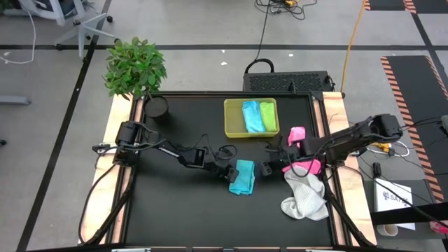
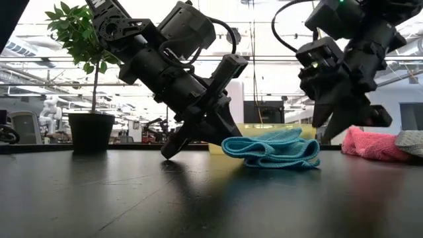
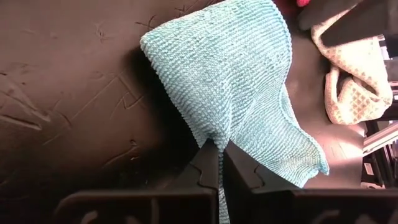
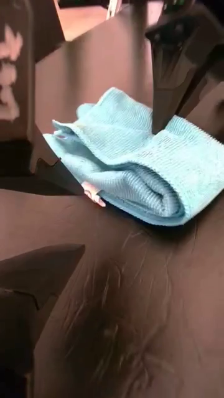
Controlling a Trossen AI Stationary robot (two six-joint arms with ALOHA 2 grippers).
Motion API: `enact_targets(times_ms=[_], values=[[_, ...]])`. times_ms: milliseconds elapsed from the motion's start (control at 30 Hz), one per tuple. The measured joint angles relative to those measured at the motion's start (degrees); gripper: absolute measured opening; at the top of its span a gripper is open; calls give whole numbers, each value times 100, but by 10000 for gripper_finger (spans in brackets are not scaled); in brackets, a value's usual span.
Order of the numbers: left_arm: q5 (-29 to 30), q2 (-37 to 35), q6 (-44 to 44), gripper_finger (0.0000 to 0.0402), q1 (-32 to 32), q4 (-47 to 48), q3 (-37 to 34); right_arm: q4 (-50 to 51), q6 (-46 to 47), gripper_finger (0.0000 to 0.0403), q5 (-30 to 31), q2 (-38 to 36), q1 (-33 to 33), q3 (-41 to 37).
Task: Fold microfiber towels
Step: Put the blue microfiber cloth into the bin
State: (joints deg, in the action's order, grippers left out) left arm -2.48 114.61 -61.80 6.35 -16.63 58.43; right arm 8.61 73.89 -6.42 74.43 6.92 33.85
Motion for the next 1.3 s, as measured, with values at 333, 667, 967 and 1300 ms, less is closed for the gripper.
enact_targets(times_ms=[333,667,967,1300], values=[[0,0,-20,9,0,-37,-3,-1502,-310,128,49,861,151,5],[-48,0,2,30,0,-38,-4,-1520,-566,171,-572,1032,20,0],[-48,0,4,9,0,-40,-4,-1514,-430,229,119,1085,-24,0],[-48,2,-35,40,0,-91,-4,-1992,-231,250,409,1363,-22,4]])
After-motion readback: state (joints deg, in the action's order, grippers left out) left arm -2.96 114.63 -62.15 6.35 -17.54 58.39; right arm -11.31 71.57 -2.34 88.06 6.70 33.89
